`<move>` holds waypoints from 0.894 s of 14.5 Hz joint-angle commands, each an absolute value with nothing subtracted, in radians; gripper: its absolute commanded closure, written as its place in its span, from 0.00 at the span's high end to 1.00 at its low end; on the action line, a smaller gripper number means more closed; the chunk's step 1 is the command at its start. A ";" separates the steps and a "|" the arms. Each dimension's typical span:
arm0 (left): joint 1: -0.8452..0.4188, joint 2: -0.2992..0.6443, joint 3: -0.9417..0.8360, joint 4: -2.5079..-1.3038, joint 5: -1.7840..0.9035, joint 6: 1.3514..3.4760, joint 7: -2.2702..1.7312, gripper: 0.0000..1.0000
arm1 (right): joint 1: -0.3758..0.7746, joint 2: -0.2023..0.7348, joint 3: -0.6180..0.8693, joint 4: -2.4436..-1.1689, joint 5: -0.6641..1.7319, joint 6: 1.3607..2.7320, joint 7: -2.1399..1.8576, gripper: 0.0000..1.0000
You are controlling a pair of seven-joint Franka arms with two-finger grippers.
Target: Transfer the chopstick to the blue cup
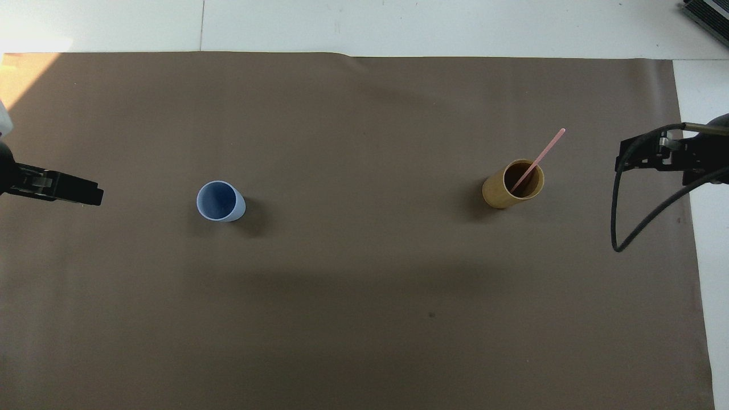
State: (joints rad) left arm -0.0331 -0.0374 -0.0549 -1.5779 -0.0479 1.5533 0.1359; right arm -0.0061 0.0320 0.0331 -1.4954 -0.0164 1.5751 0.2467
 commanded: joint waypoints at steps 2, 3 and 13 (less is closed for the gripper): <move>-0.031 -0.057 -0.057 -1.612 -0.044 1.582 0.123 1.00 | -0.017 0.012 0.037 -1.525 0.002 1.598 0.255 1.00; -0.029 -0.055 -0.057 -1.612 -0.044 1.583 0.124 1.00 | -0.017 0.012 0.037 -1.525 0.002 1.597 0.255 1.00; -0.032 -0.043 -0.057 -1.679 -0.044 1.687 0.120 1.00 | -0.017 0.012 0.037 -1.525 0.002 1.598 0.255 1.00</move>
State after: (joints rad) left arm -0.0331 -0.0355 -0.0551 -1.6098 -0.0479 1.6086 0.1347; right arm -0.0061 0.0320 0.0331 -1.4954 -0.0164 1.5751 0.2467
